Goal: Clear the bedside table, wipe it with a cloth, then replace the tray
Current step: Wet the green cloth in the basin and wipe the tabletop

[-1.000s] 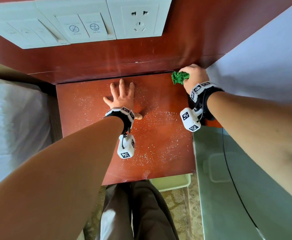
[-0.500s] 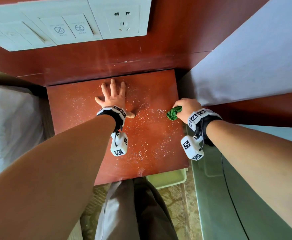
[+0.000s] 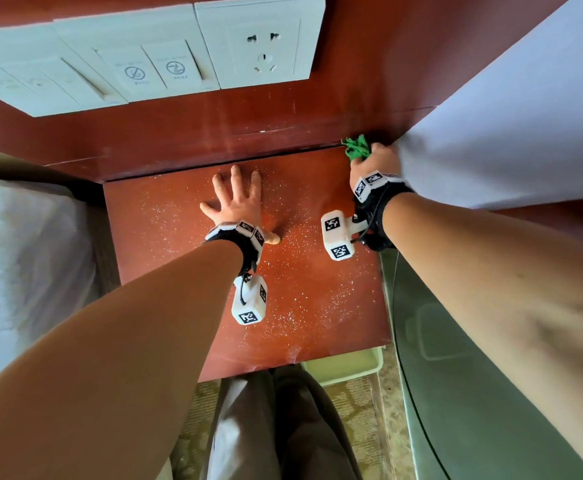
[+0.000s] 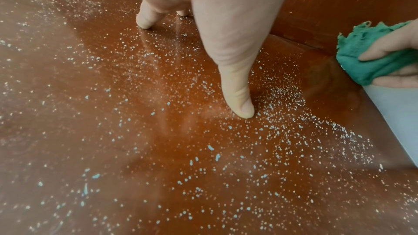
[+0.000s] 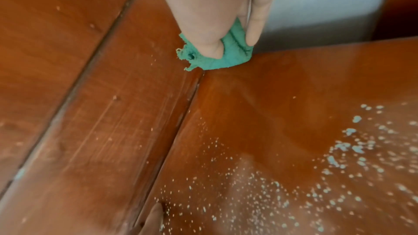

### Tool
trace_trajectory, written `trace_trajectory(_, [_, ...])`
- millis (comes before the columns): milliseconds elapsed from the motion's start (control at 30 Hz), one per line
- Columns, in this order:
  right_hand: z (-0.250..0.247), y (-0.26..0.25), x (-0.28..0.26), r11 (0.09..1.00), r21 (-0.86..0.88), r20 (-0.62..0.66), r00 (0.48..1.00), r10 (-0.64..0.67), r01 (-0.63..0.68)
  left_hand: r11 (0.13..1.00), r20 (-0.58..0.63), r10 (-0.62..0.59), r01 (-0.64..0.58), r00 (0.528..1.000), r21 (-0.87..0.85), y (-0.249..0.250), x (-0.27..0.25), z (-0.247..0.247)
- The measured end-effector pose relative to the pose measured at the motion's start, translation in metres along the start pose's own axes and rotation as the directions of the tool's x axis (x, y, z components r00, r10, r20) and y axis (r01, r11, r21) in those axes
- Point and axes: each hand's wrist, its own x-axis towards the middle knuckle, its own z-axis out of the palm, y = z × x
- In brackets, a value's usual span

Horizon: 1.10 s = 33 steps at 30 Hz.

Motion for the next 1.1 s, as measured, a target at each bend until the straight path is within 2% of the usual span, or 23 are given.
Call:
trace_trajectory(167, [0.012, -0.010, -0.007, 0.997, -0.067, -0.036, 0.998, -0.047, 0.044, 1.000, -0.007, -0.002, 0.002, 1.000, 0.006, 0.001, 0.000, 0.000])
trace_trajectory(233, [0.017, -0.012, -0.012, 0.990, -0.076, -0.043, 0.991, -0.124, 0.121, 1.000, -0.008, 0.001, -0.001, 1.000, 0.008, 0.002, 0.000, 0.000])
trace_trajectory(367, [0.025, -0.017, -0.018, 0.964, -0.063, 0.030, 0.966, -0.257, 0.259, 1.000, -0.008, 0.004, -0.004, 1.000, 0.008, 0.002, -0.001, 0.000])
trace_trajectory(500, [0.029, -0.020, -0.029, 0.910, -0.039, 0.106, 0.907, -0.407, 0.413, 1.000, -0.011, 0.008, -0.008, 1.000, -0.002, 0.002, -0.001, 0.000])
trace_trajectory(667, [0.026, -0.009, -0.051, 0.815, -0.079, 0.211, 0.809, -0.549, 0.574, 1.000, -0.017, 0.013, -0.013, 1.000, -0.013, 0.001, -0.002, 0.000])
trace_trajectory(800, [0.021, 0.003, -0.069, 0.754, -0.100, 0.417, 0.715, -0.561, 0.650, 1.000, -0.029, 0.009, -0.010, 1.000, -0.015, 0.001, -0.003, 0.001])
trace_trajectory(867, [0.019, 0.003, -0.070, 0.747, -0.120, 0.502, 0.689, -0.522, 0.654, 1.000, -0.032, 0.010, -0.011, 0.999, -0.014, 0.001, -0.002, 0.000])
trace_trajectory(933, [0.016, 0.001, -0.068, 0.786, -0.120, 0.549, 0.700, -0.457, 0.607, 1.000, -0.028, 0.012, -0.013, 1.000, -0.019, 0.001, -0.003, 0.000])
trace_trajectory(967, [0.015, -0.001, -0.067, 0.825, -0.091, 0.543, 0.723, -0.428, 0.557, 1.000, -0.030, 0.017, -0.017, 0.999, -0.023, -0.001, -0.004, 0.000])
trace_trajectory(1033, [0.010, -0.006, -0.065, 0.903, -0.010, 0.446, 0.810, -0.381, 0.431, 0.998, -0.053, 0.036, -0.039, 0.998, -0.047, -0.006, -0.004, 0.000])
trace_trajectory(1100, [0.006, -0.010, -0.059, 0.950, 0.033, 0.292, 0.906, -0.307, 0.312, 0.994, -0.080, 0.047, -0.055, 0.996, -0.097, -0.012, -0.004, -0.002])
